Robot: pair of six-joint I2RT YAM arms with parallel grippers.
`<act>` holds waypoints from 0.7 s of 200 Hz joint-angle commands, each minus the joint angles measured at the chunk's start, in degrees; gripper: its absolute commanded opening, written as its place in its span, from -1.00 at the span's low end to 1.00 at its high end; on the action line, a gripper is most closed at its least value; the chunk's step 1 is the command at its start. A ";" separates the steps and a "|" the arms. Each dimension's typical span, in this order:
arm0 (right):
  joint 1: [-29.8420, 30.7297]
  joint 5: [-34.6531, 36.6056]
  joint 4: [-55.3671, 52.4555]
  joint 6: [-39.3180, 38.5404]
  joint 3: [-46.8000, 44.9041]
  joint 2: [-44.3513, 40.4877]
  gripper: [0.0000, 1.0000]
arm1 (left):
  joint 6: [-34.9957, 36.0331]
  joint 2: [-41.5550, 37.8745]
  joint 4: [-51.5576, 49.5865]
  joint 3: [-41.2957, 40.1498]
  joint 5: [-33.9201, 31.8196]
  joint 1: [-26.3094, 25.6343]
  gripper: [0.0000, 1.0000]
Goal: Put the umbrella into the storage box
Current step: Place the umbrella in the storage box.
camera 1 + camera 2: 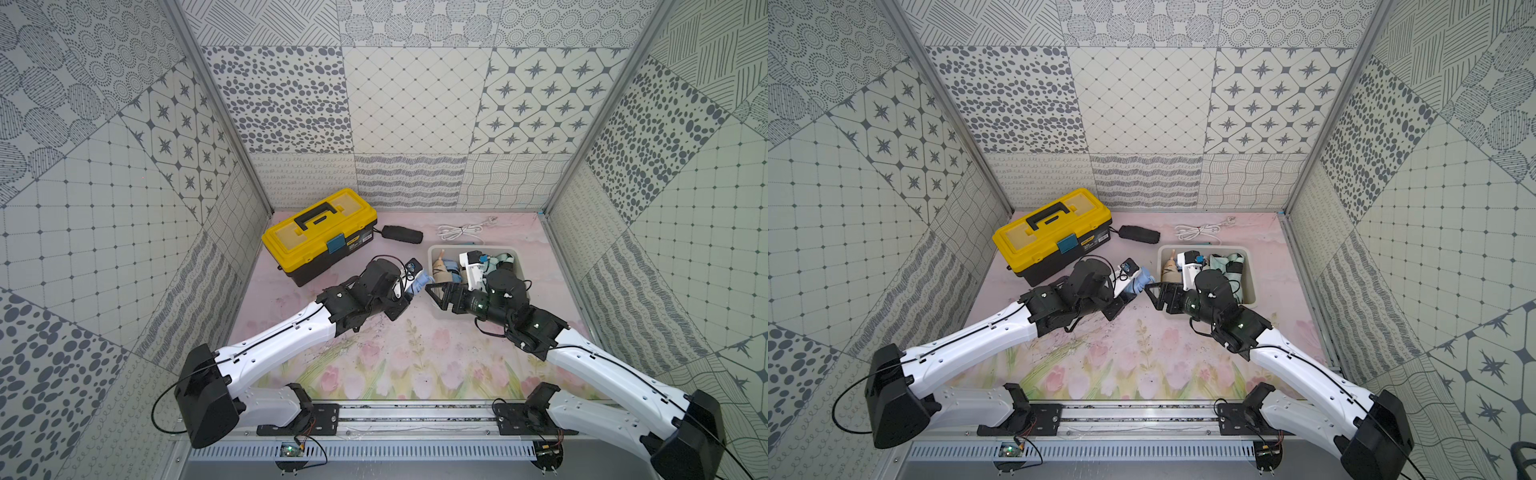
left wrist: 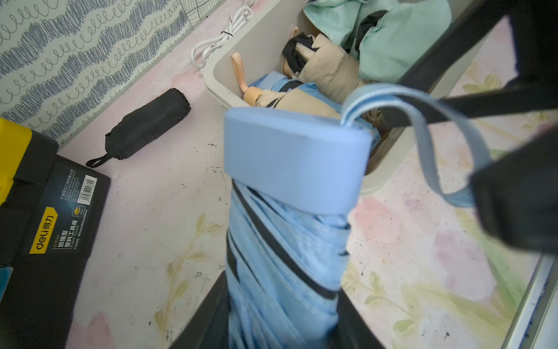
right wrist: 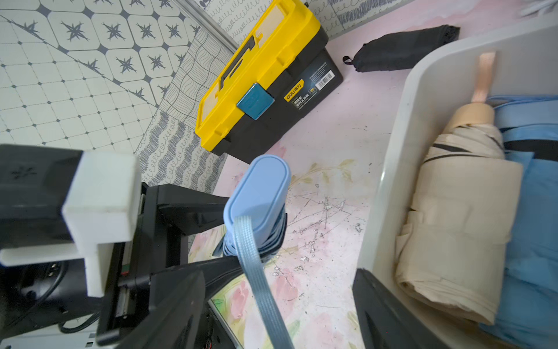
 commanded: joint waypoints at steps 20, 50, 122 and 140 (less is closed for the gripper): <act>2.91 8.03 7.66 4.73 0.18 2.30 0.70 | -14.55 0.22 10.24 0.26 -4.40 -3.21 -0.37; 3.33 10.23 6.55 6.07 0.84 4.33 0.67 | -16.41 0.80 10.63 0.62 -6.39 -4.23 -0.36; 3.81 9.88 7.83 7.63 5.30 11.42 0.34 | -17.24 3.21 10.28 2.62 -8.80 -5.56 -0.34; 3.78 10.07 7.03 8.04 6.17 12.29 0.16 | -17.91 3.29 10.41 2.81 -8.42 -5.75 -0.33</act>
